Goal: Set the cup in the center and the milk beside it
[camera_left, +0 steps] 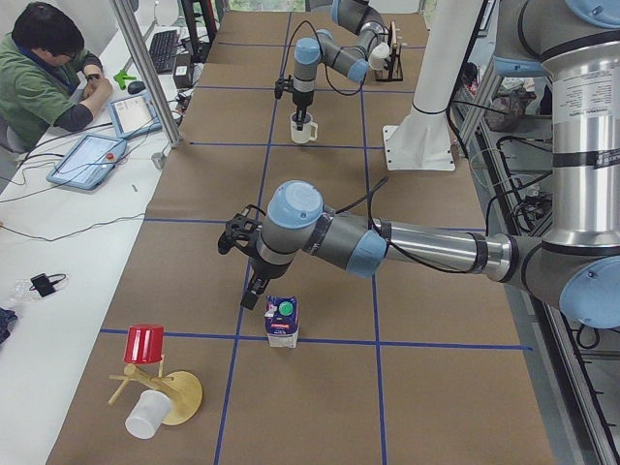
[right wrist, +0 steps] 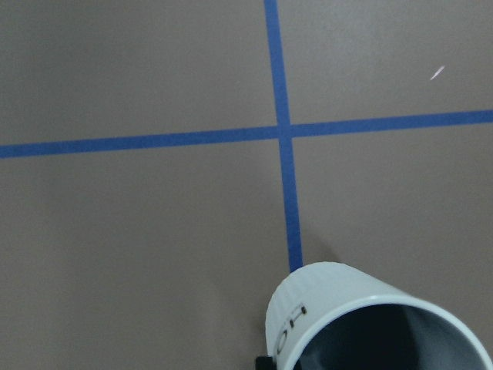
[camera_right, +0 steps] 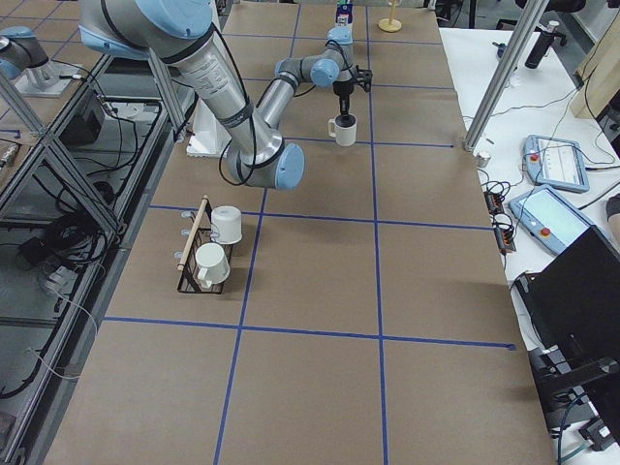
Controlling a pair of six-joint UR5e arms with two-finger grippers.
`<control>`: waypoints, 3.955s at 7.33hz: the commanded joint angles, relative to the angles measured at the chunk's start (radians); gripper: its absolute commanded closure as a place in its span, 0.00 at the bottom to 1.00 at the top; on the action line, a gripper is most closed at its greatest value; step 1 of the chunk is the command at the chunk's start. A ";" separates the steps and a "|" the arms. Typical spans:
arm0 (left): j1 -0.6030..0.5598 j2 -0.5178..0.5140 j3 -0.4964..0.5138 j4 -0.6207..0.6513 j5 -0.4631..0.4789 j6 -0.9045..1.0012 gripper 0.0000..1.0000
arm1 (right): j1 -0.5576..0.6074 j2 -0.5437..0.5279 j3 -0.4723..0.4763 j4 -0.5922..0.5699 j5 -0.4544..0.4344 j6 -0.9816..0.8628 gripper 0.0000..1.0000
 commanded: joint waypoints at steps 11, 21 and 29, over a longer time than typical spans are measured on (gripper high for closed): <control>0.001 0.038 -0.001 -0.118 -0.003 -0.002 0.01 | 0.488 -0.212 0.122 -0.021 0.251 -0.630 0.00; 0.011 0.043 0.049 -0.109 -0.057 -0.025 0.00 | 1.083 -1.018 0.220 -0.006 0.396 -1.534 0.00; 0.164 0.080 0.139 -0.202 0.021 -0.305 0.05 | 1.083 -1.015 0.204 0.002 0.398 -1.529 0.00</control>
